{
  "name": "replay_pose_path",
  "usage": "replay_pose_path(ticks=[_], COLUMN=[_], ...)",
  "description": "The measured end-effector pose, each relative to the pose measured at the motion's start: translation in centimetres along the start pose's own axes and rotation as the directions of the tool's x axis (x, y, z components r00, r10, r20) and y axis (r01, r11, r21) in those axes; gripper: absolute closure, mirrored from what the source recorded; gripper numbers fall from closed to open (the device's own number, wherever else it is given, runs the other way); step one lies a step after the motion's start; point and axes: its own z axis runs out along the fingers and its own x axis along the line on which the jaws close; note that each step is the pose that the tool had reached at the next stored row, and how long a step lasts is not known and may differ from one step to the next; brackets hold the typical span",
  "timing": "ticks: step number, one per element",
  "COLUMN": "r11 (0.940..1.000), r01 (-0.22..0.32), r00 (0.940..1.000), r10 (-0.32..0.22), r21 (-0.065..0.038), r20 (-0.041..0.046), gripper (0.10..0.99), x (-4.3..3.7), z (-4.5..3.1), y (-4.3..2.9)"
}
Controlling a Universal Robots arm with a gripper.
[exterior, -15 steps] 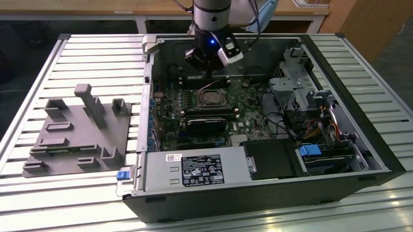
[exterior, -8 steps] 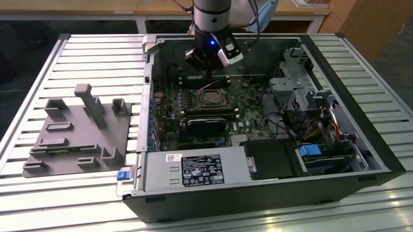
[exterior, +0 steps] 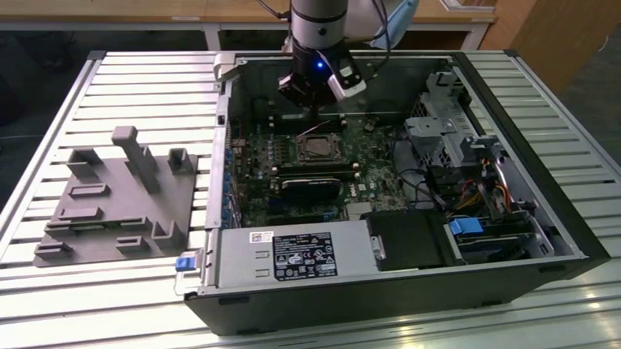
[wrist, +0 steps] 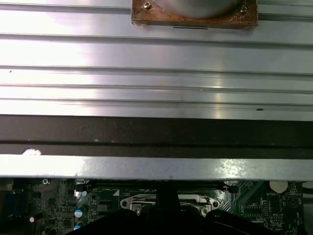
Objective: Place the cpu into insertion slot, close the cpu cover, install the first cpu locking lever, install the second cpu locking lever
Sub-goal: 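Install the first cpu locking lever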
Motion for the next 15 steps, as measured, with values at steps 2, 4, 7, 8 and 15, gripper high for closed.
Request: replay_pose_path(ticks=[2,4,7,8,15], r11=[1.0,1.0,1.0,1.0,1.0], r01=[0.0,0.0,0.002,0.003,0.003], r00=[1.0,1.0,1.0,1.0,1.0], r10=[0.0,0.0,-0.002,-0.003,-0.003], r21=[0.0,0.0,0.0,0.0,0.0], r20=[0.0001,0.0001,-0.0003,-0.0004,-0.0004], gripper=[0.98,0.98,0.98,0.98,0.98], x=[-0.05,-0.12,-0.24,-0.28,-1.21], z=[0.07,0.23,0.56,0.64,0.9], y=[-0.01,-0.03,-0.04,-0.05,-0.06])
